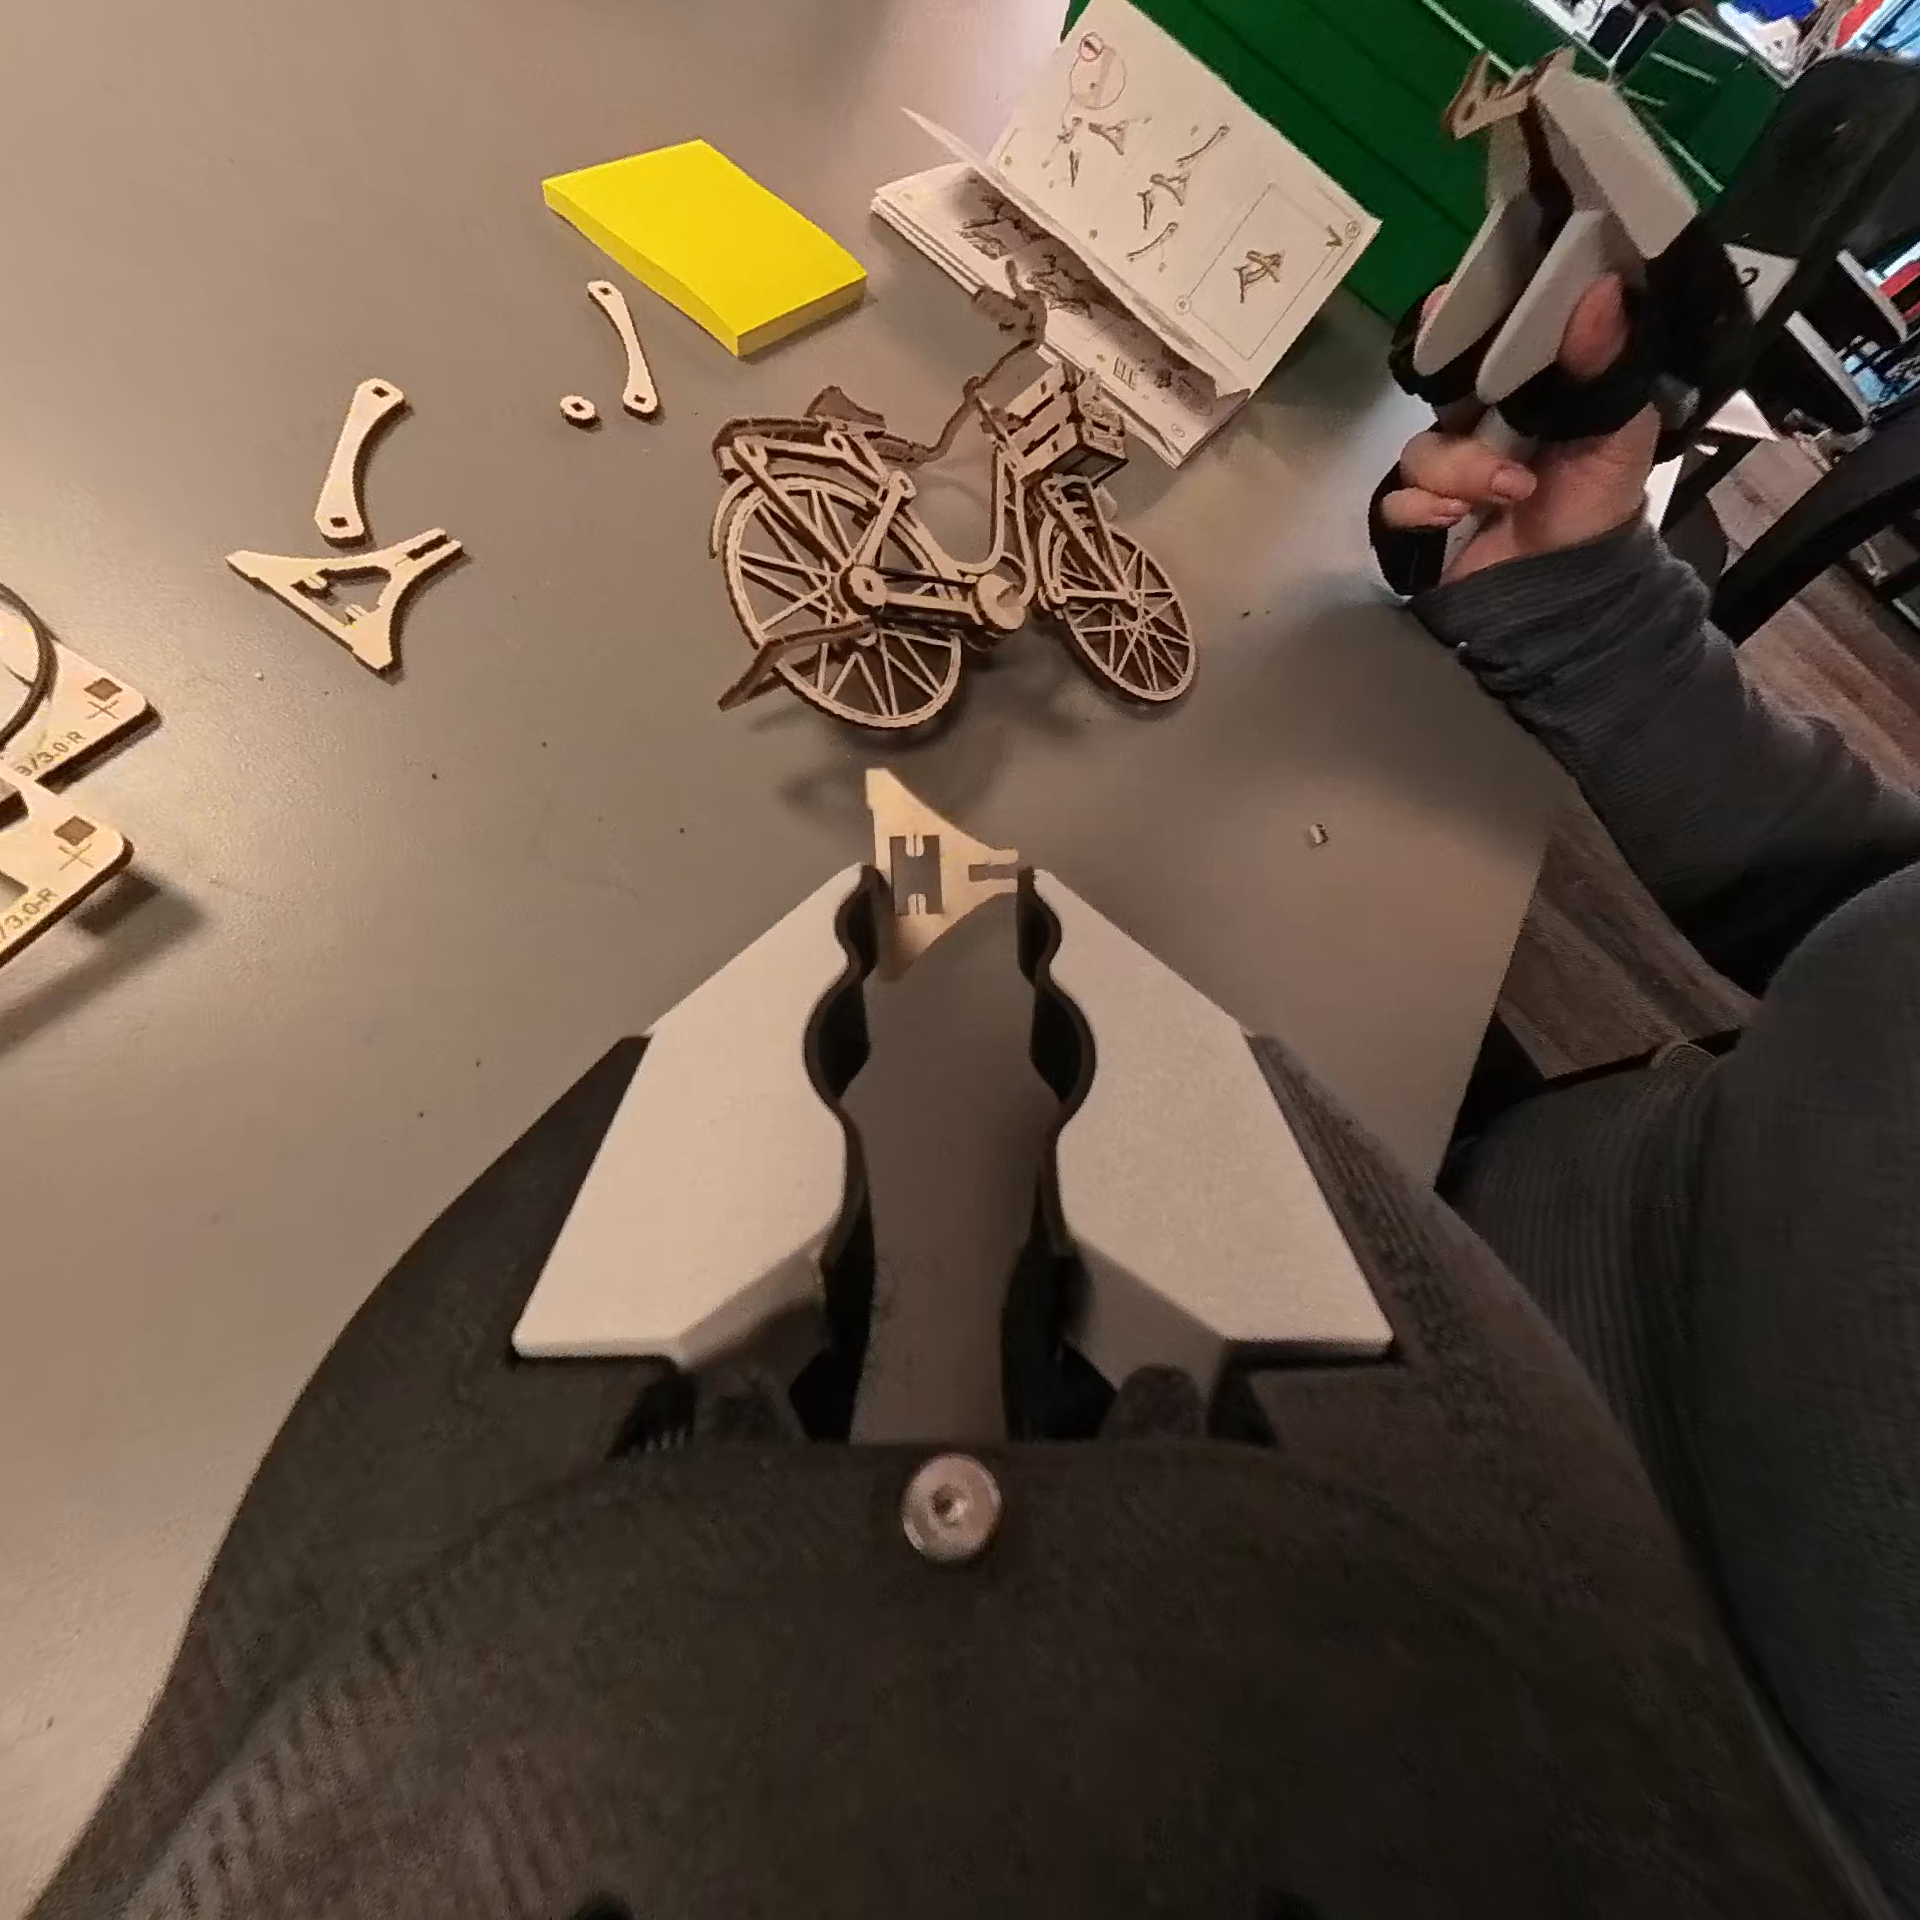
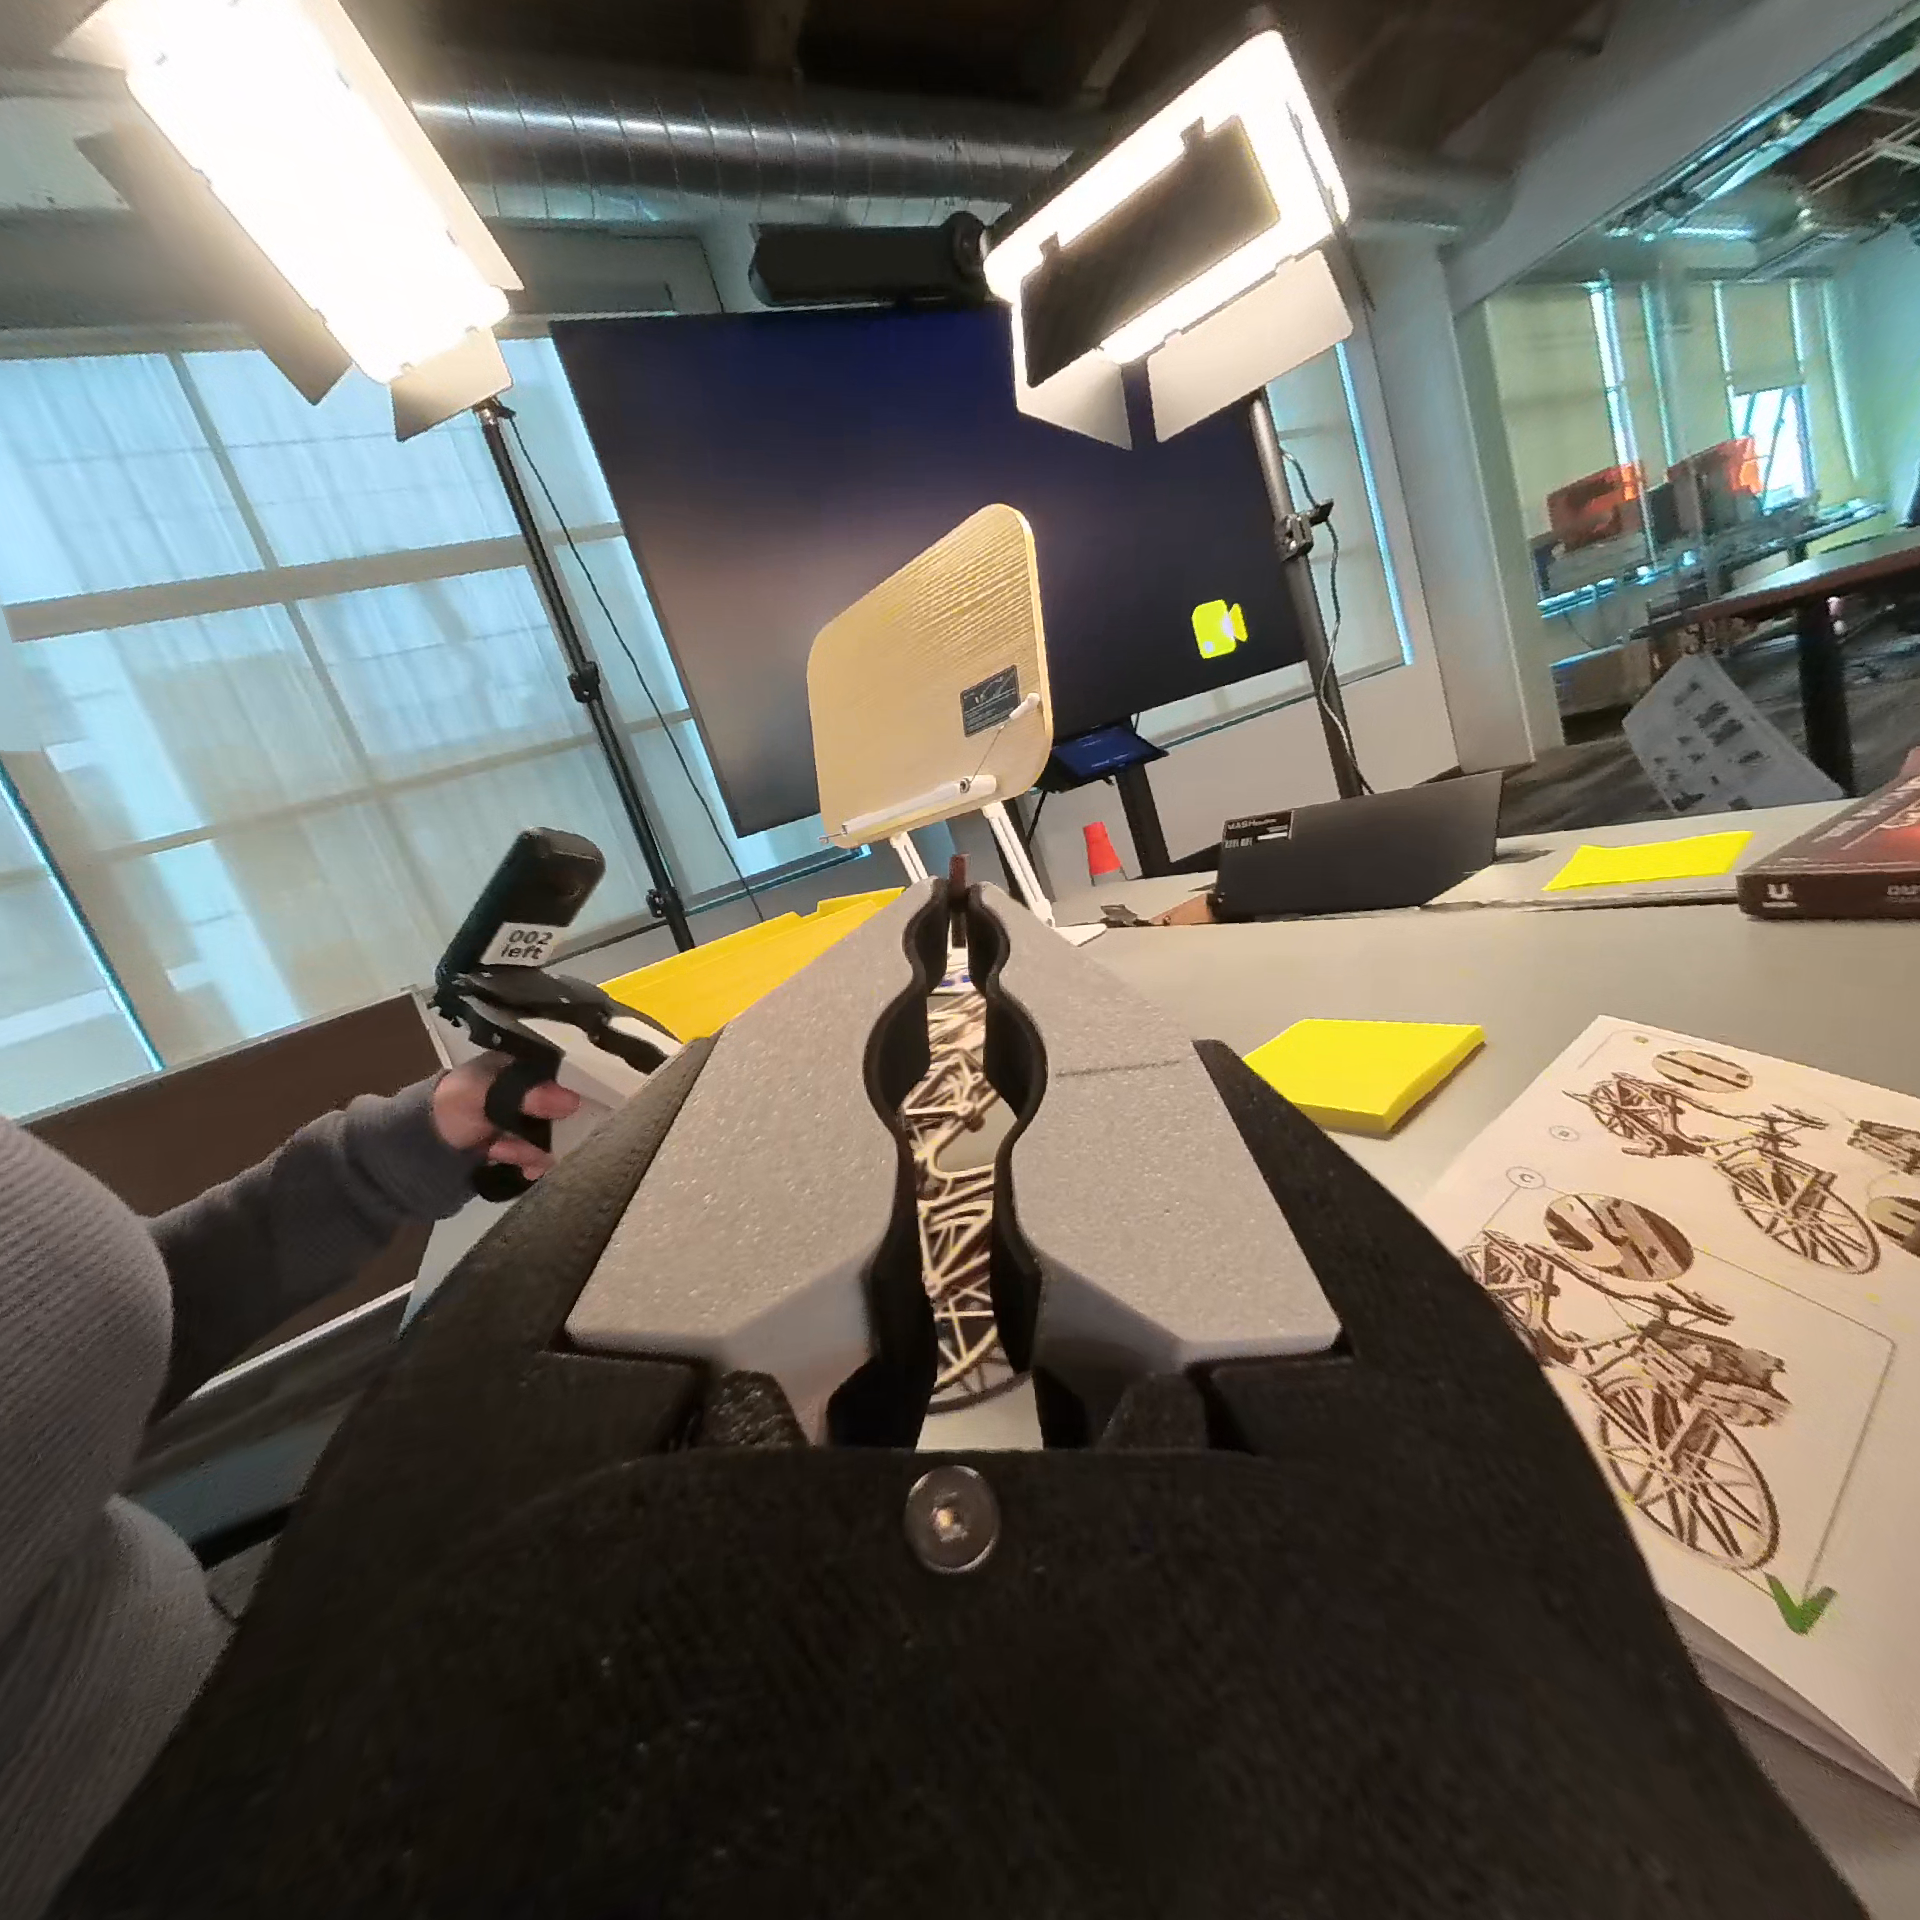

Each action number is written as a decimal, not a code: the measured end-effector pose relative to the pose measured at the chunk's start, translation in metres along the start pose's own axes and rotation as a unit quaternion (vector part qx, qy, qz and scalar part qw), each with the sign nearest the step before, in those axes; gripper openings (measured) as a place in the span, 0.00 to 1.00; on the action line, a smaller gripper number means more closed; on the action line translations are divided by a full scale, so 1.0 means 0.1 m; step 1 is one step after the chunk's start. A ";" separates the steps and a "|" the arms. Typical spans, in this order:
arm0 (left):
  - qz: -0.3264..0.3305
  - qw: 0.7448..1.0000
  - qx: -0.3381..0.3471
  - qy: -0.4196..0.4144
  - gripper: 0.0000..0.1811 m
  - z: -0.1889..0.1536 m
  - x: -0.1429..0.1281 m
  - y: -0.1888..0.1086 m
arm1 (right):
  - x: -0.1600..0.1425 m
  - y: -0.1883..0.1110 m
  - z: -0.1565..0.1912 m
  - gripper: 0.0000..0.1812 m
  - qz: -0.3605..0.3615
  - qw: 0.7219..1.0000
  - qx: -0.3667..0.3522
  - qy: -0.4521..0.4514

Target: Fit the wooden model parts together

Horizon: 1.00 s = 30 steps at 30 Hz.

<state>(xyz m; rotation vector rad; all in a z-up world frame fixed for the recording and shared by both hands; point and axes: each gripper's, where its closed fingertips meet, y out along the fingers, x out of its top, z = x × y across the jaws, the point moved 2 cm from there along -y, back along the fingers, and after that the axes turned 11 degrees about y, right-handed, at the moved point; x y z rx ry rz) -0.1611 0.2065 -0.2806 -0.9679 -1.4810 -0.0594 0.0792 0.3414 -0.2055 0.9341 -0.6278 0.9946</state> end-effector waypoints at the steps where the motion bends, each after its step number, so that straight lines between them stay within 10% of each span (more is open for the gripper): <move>1: 0.002 1.000 0.001 0.000 0.14 0.01 -0.01 0.01 | 0.00 0.00 0.00 0.00 0.000 1.000 0.000 0.000; 30: 0.037 0.999 0.021 -0.008 0.14 0.16 -0.15 0.08 | -0.12 0.05 -0.02 0.00 0.038 0.998 -0.020 -0.042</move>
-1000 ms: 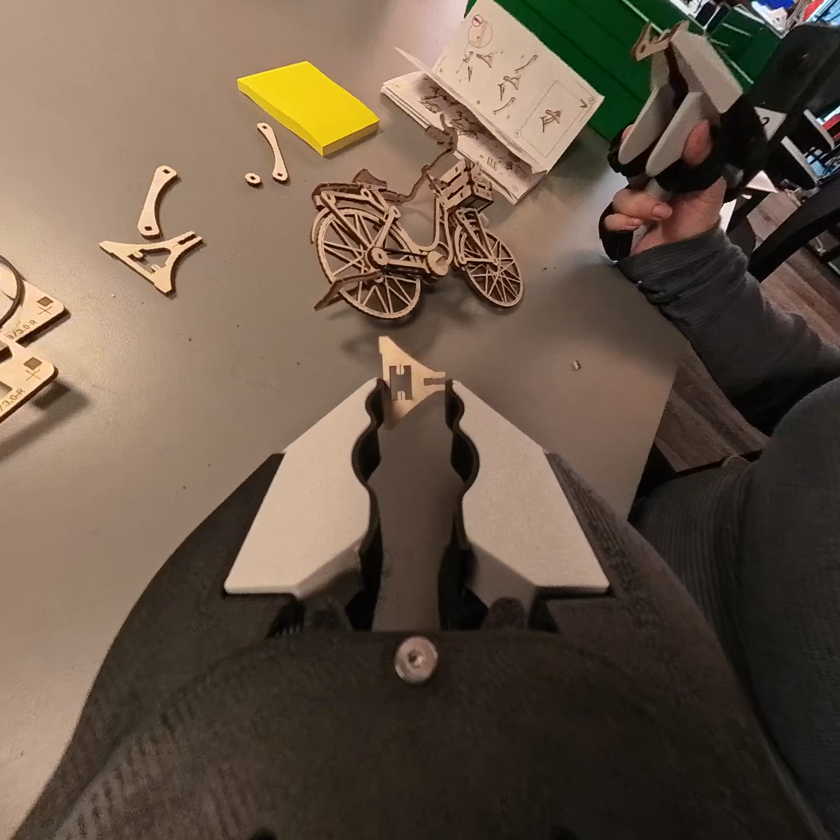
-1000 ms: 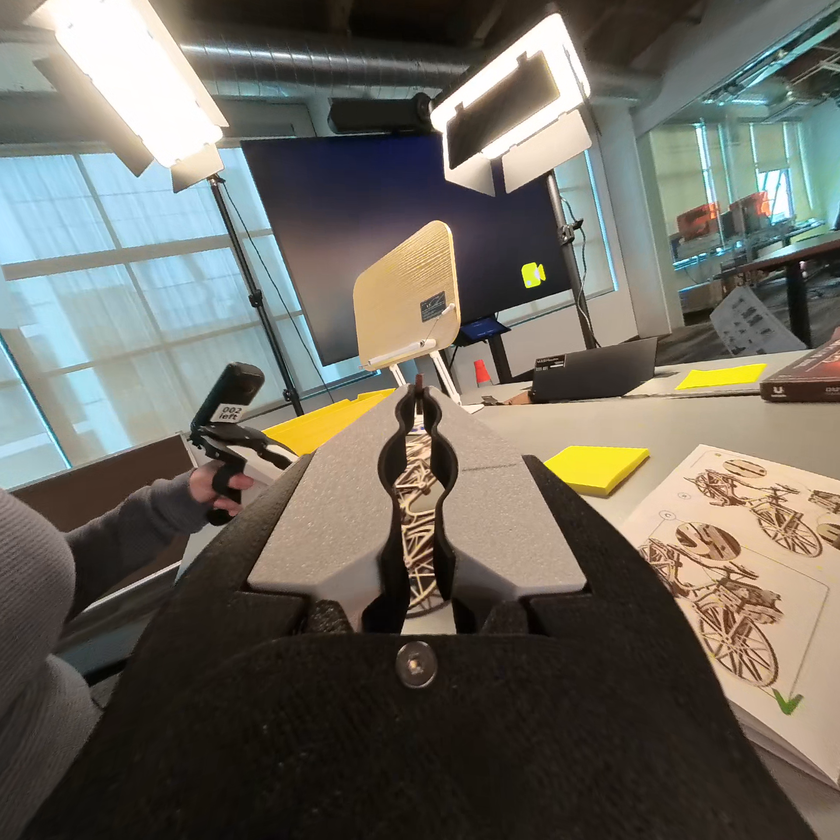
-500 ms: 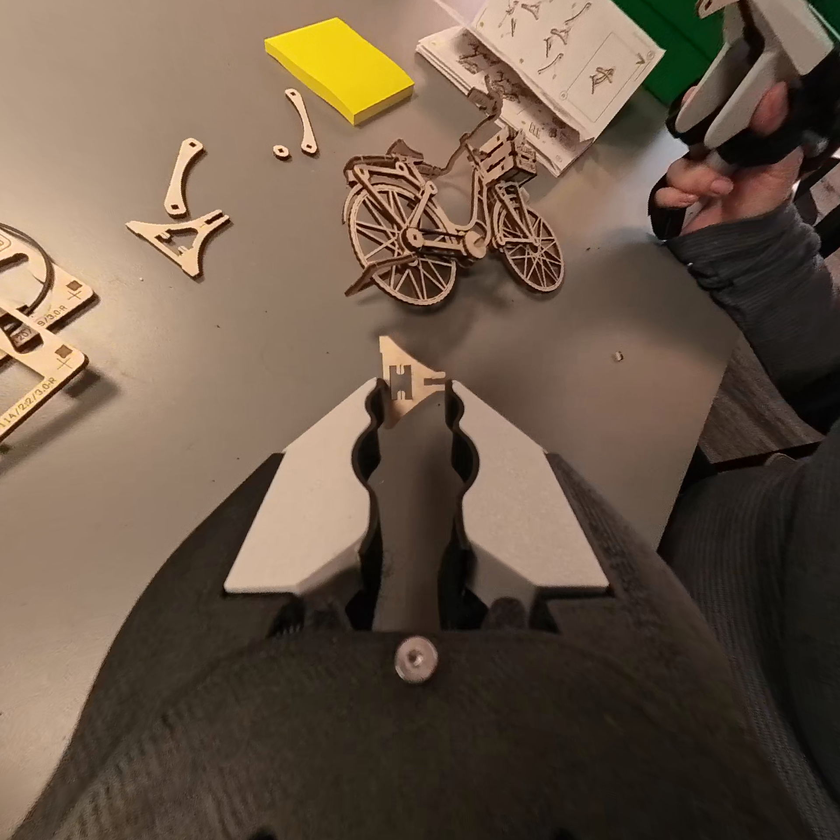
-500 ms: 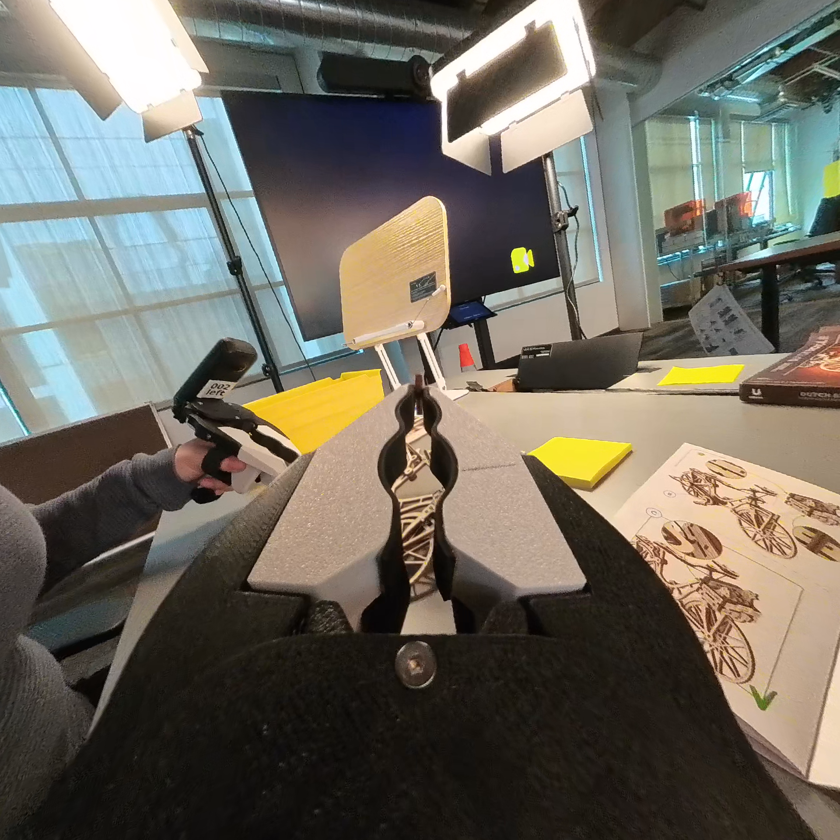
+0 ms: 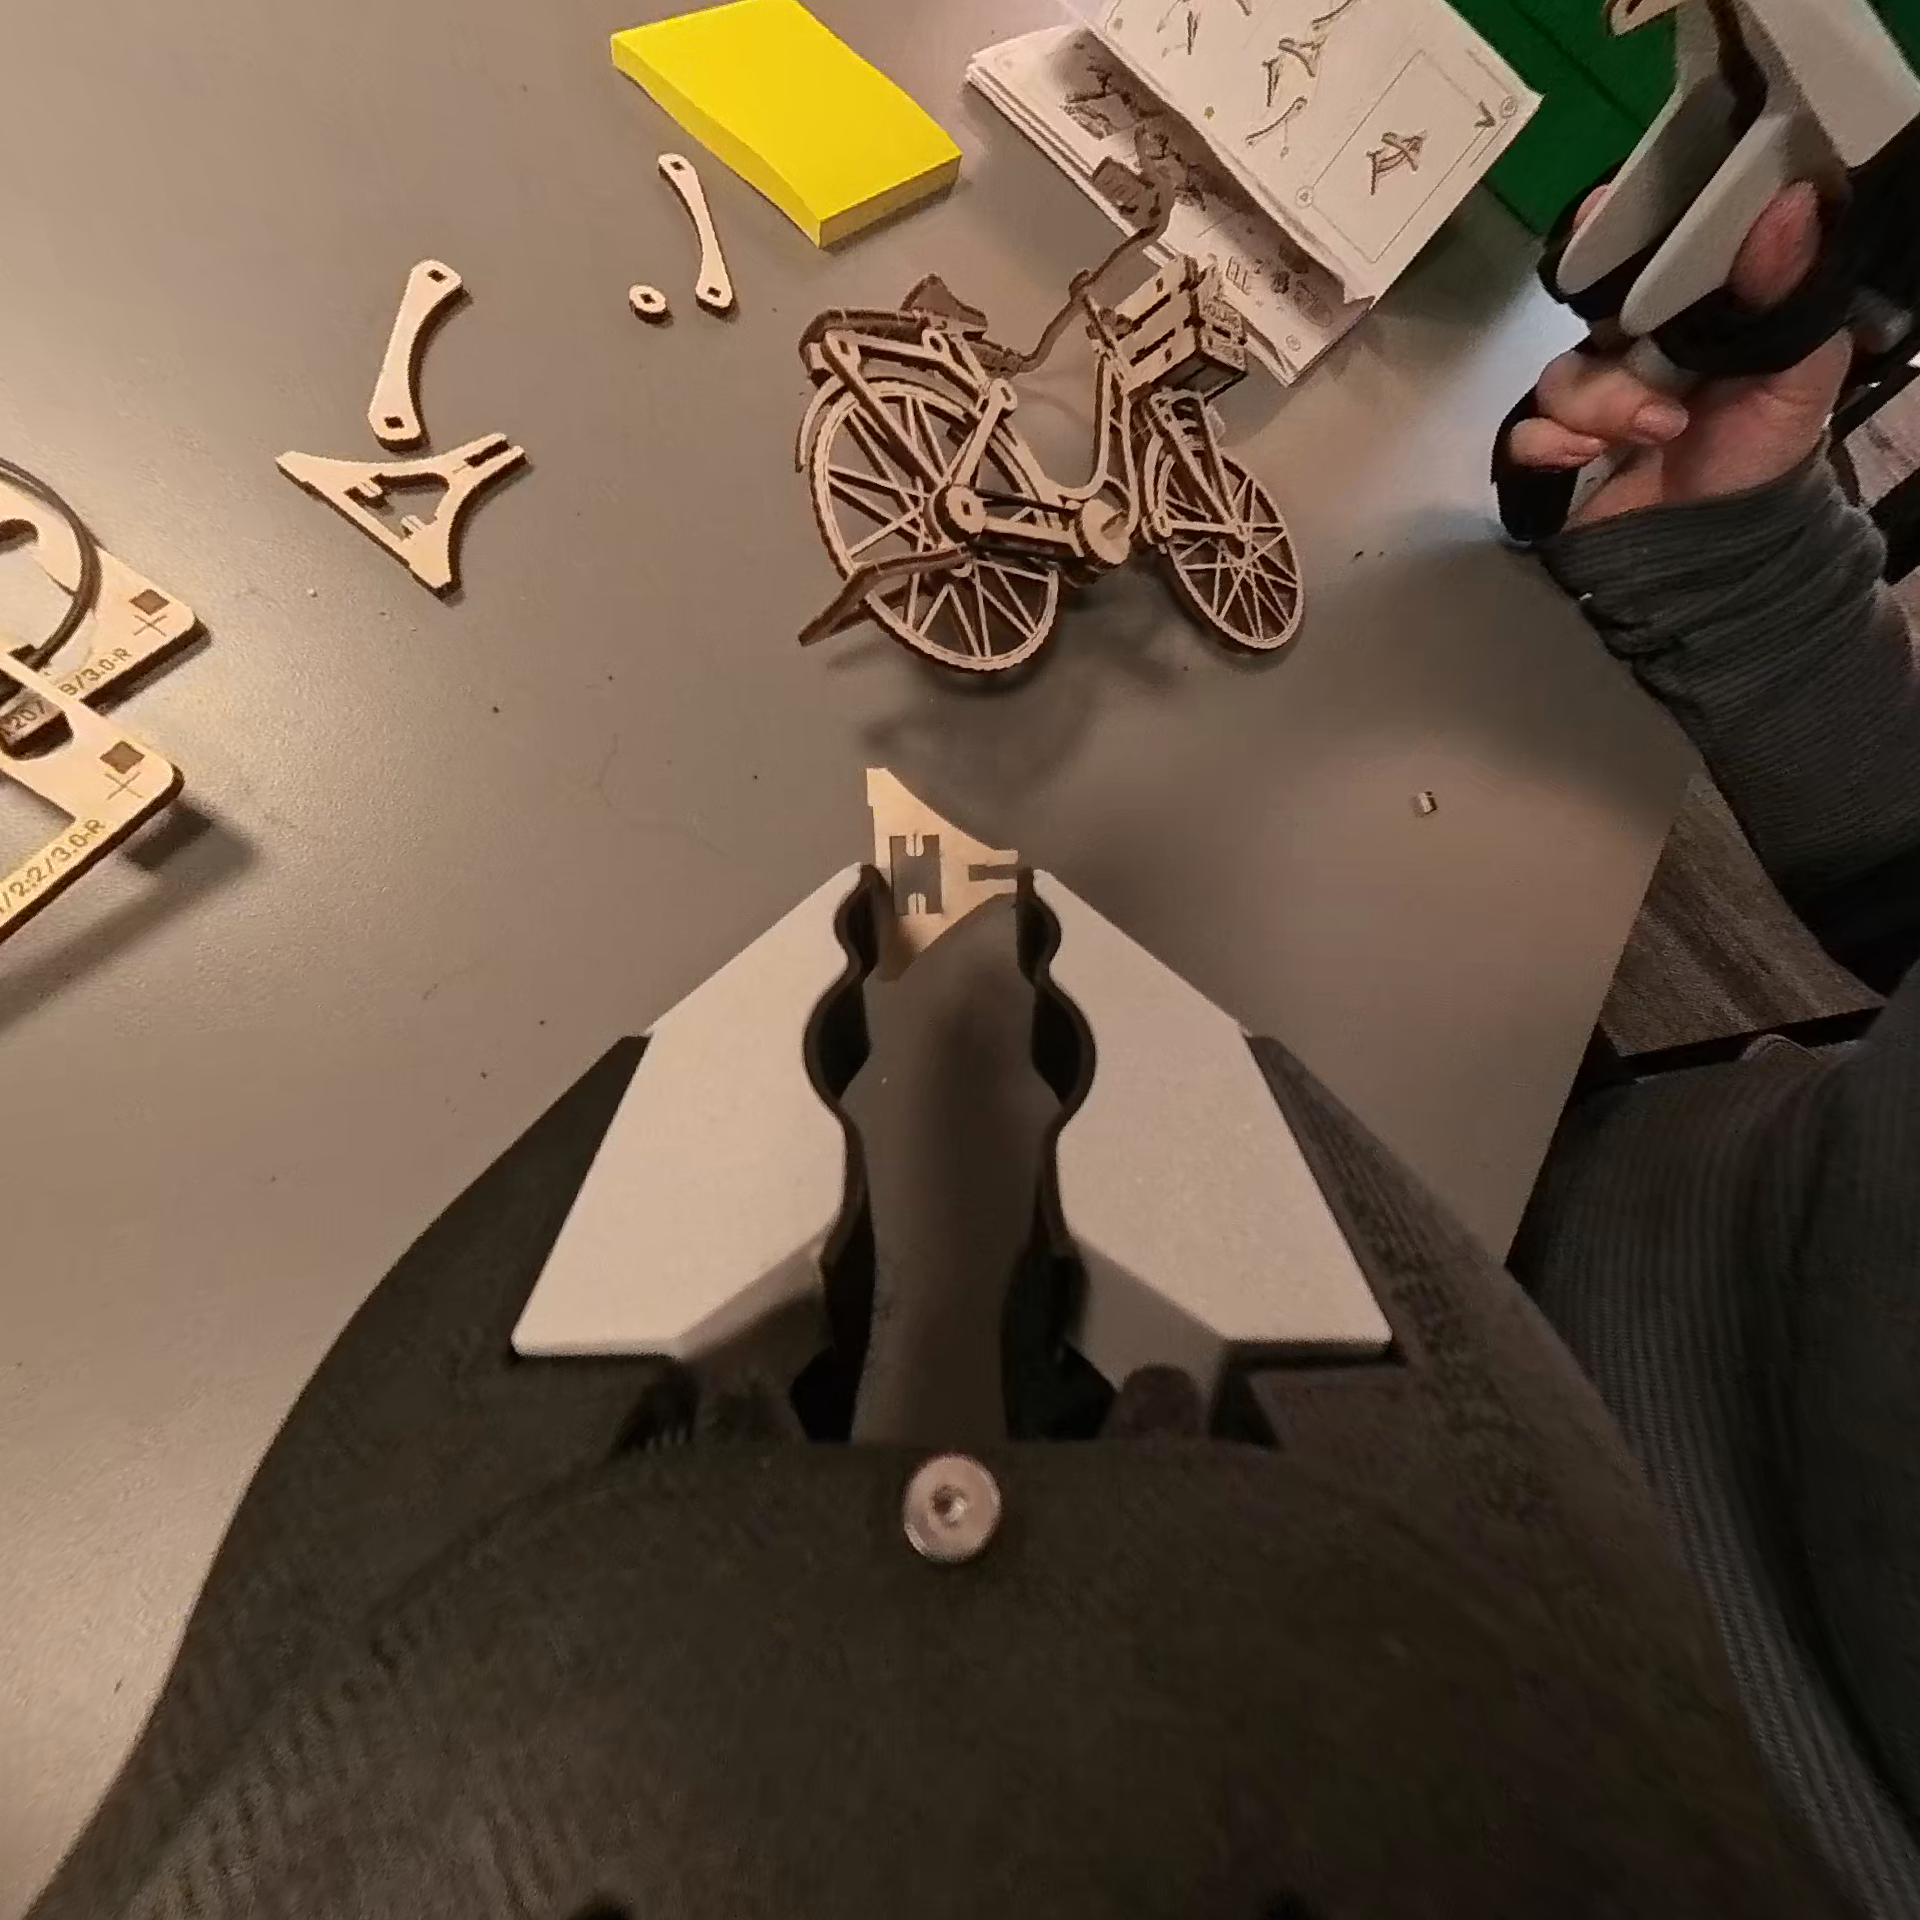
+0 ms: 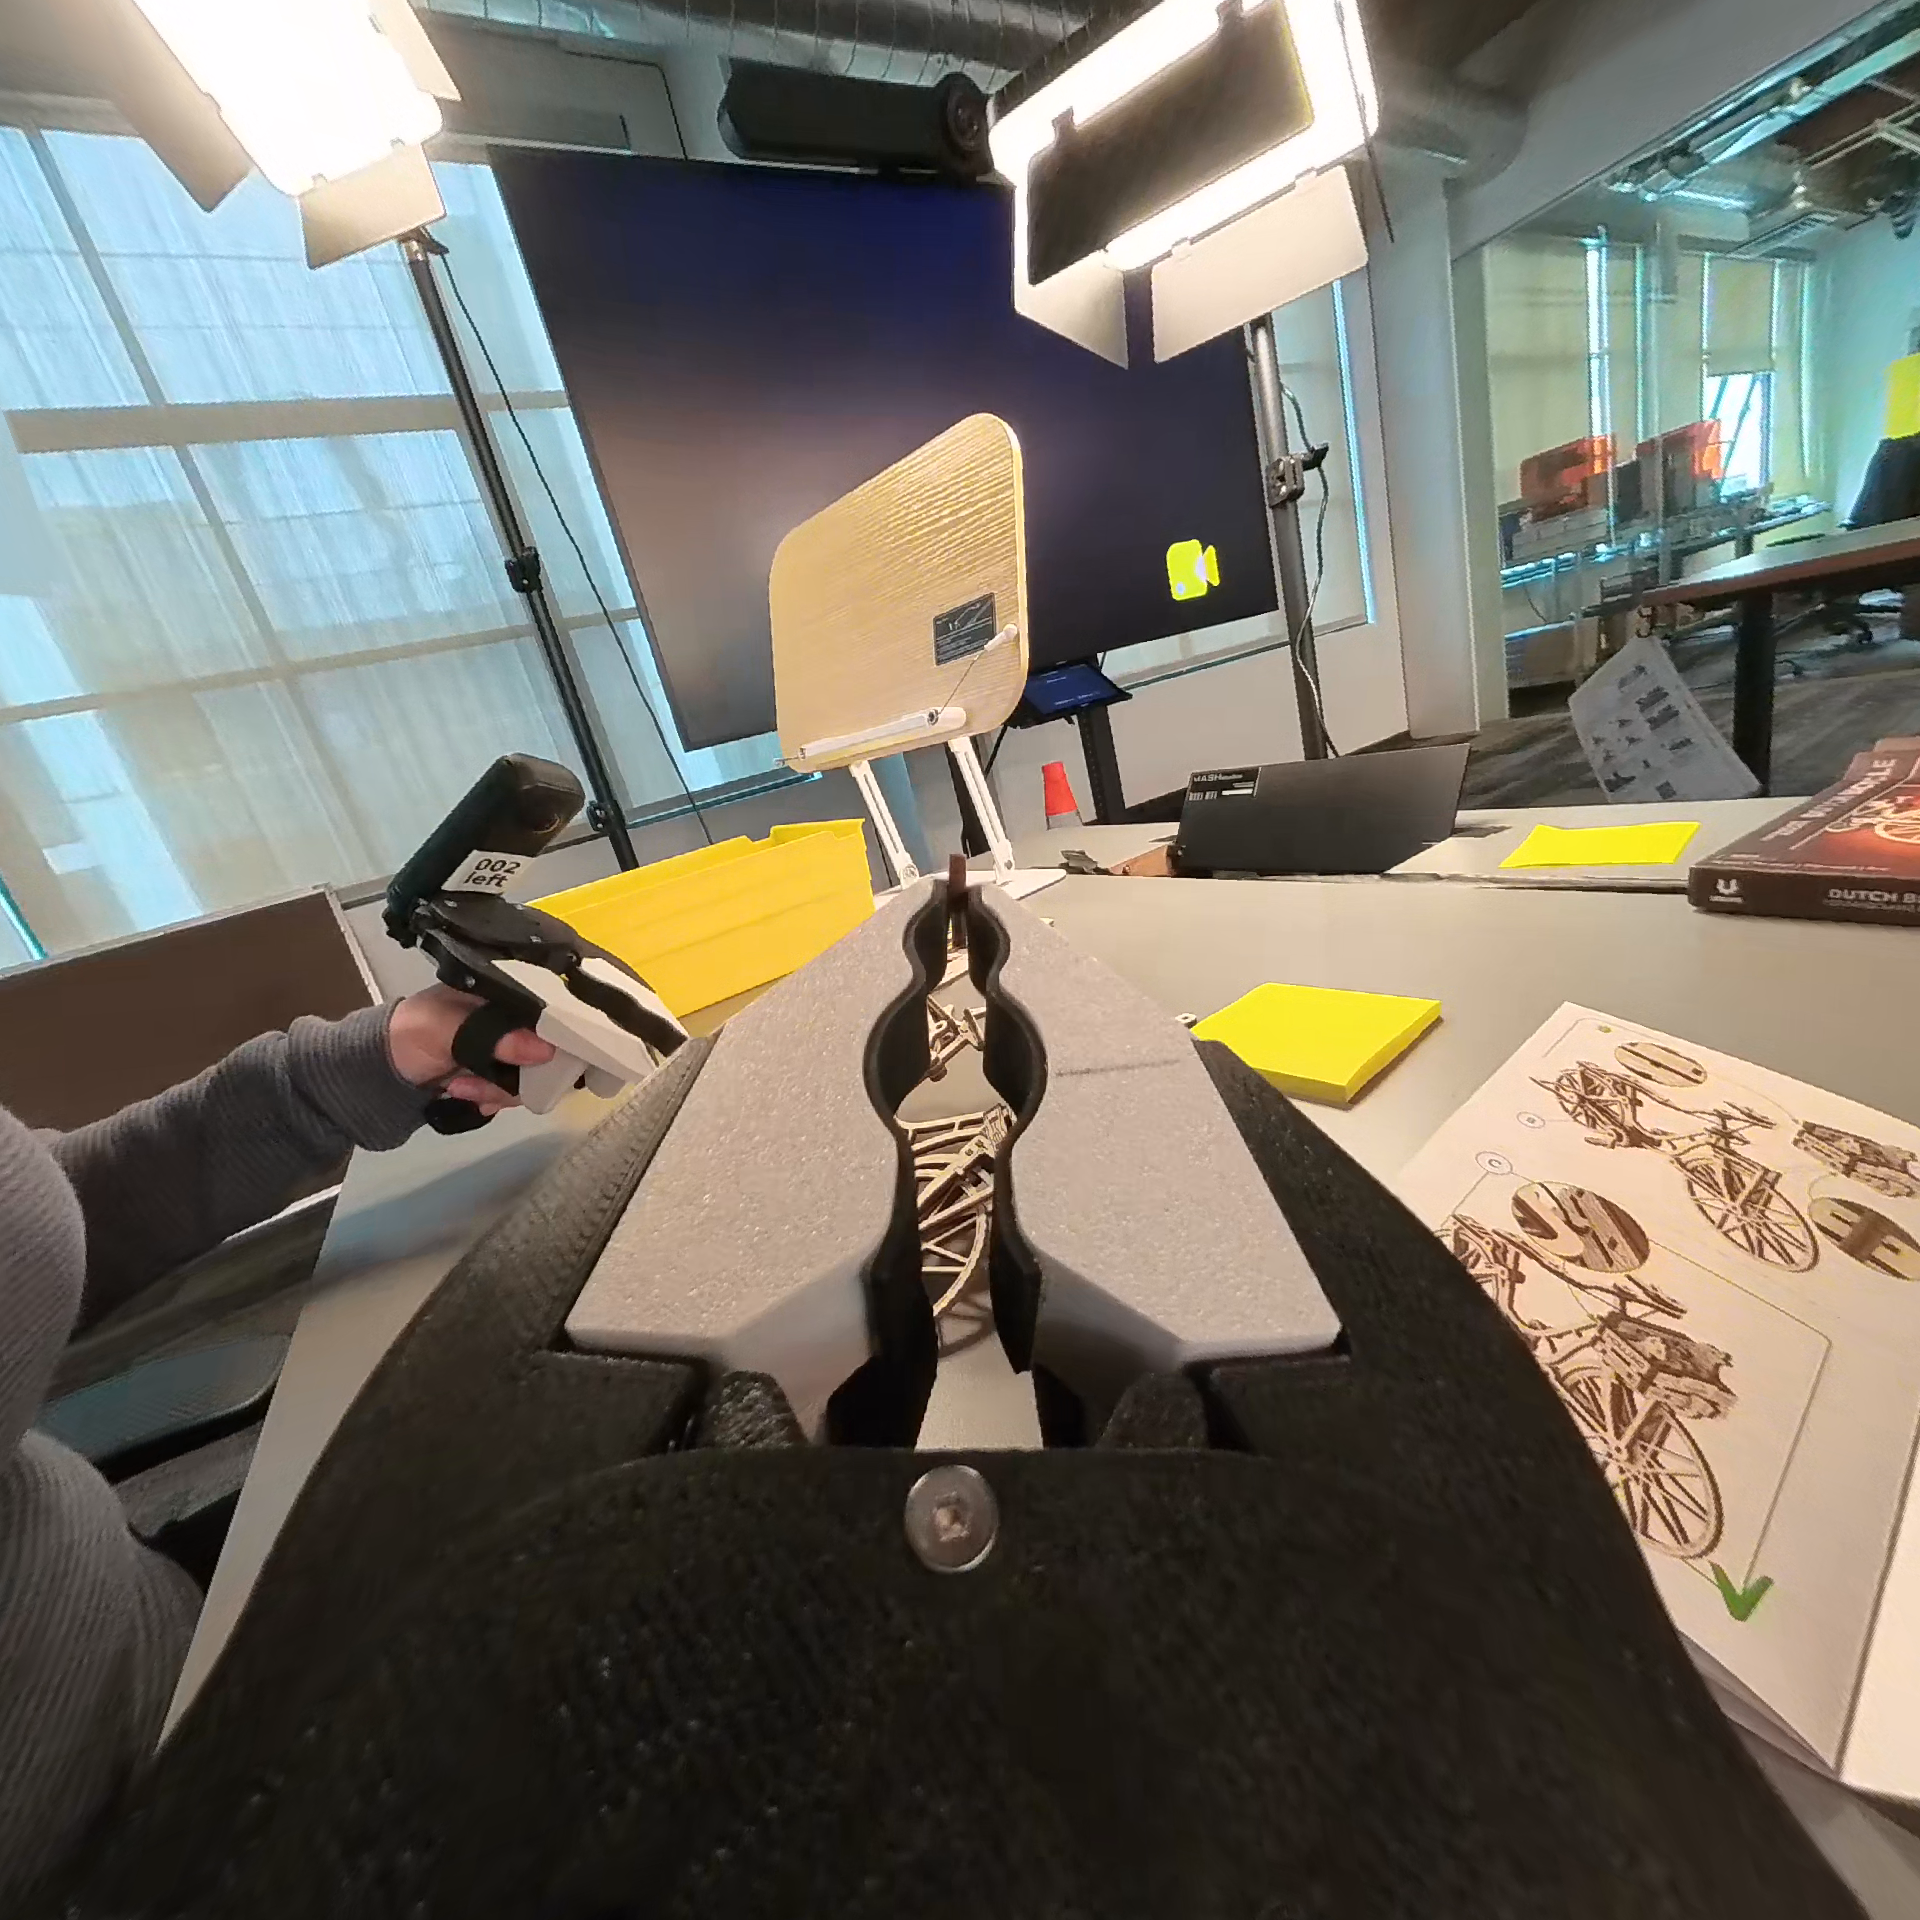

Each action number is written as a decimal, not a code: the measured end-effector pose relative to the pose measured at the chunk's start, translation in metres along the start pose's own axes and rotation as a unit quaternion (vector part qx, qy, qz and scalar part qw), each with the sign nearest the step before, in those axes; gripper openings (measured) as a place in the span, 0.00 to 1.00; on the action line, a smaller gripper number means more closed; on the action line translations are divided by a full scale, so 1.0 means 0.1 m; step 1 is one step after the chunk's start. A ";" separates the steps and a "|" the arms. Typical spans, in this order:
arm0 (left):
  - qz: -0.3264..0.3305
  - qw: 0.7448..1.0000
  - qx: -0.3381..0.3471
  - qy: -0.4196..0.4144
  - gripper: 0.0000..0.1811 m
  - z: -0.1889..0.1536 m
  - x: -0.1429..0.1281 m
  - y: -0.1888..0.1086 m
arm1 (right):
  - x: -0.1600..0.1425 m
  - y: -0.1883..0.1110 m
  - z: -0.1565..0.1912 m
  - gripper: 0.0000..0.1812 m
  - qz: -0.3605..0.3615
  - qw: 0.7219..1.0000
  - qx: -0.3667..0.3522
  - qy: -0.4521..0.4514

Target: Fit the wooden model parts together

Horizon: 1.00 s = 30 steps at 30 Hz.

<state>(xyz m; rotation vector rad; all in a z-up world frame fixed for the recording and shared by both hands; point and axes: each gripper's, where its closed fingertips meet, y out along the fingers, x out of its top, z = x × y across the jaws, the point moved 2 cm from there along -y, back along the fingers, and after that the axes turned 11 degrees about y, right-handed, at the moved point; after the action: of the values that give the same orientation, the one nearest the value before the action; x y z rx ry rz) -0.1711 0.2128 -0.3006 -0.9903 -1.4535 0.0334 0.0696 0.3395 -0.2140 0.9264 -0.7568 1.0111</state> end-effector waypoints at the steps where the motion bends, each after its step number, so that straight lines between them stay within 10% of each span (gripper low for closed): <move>1: 0.000 1.000 0.000 0.000 0.14 0.00 0.00 0.00 | 0.00 0.00 0.00 0.00 0.001 1.000 0.000 0.000; 30: -0.018 1.000 -0.015 -0.011 0.14 -0.04 0.03 -0.01 | -0.01 0.00 -0.01 0.00 0.005 1.000 -0.001 -0.002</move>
<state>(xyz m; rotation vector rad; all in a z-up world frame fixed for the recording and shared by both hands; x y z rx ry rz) -0.1679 0.2120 -0.2969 -0.9898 -1.4956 -0.0040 0.0692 0.3399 -0.2156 0.9248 -0.7667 1.0182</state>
